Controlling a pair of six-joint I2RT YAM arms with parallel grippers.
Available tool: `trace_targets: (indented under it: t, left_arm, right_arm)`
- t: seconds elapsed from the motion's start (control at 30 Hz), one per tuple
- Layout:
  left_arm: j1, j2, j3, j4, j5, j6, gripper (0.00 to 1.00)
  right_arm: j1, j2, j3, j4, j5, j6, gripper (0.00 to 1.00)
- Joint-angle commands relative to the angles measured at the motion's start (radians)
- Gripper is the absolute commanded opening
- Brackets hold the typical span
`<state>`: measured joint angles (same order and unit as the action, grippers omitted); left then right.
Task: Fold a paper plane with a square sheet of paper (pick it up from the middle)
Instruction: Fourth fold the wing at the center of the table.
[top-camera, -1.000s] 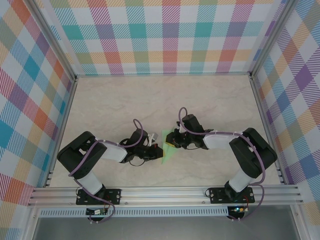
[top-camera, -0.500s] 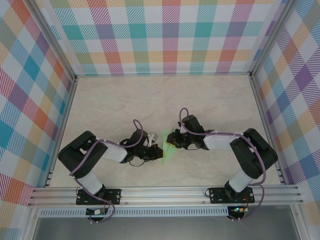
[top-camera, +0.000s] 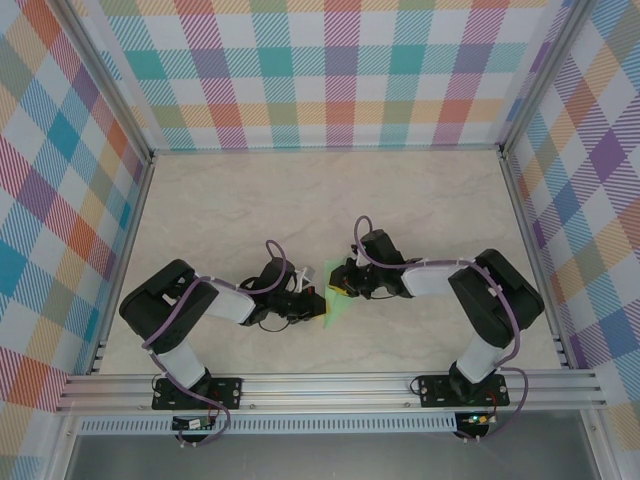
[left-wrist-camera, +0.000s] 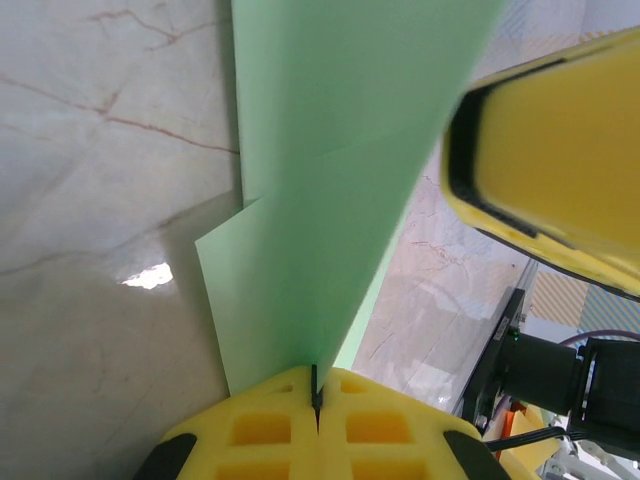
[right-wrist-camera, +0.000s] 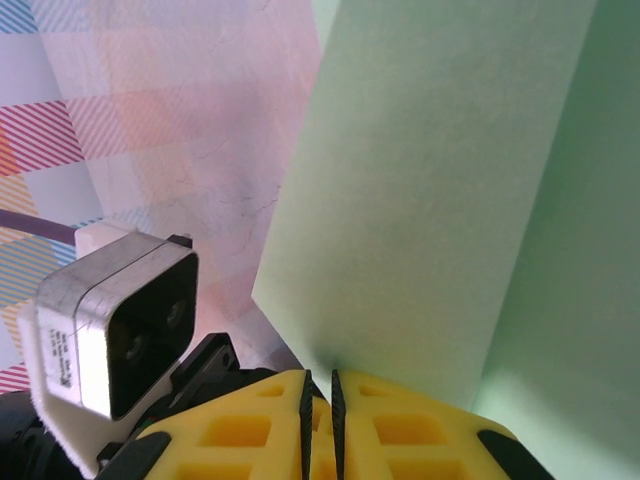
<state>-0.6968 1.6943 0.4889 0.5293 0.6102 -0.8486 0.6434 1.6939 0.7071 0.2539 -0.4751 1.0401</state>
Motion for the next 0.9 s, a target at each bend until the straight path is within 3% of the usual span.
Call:
trace_targets:
  t: [0.0, 0.57, 0.87]
  left_arm:
    - [0.006, 0.048, -0.007, -0.04, -0.032, -0.003, 0.0]
    - [0.012, 0.047, 0.01, -0.089, -0.021, 0.012, 0.0]
    - [0.022, 0.074, 0.023, -0.095, 0.009, 0.016, 0.0]
  right_arm:
    - [0.006, 0.023, 0.02, 0.033, 0.01, 0.021, 0.16]
    - [0.001, 0.055, 0.029, -0.047, 0.074, 0.012, 0.15]
    - [0.004, -0.059, 0.015, -0.019, 0.015, -0.014, 0.17]
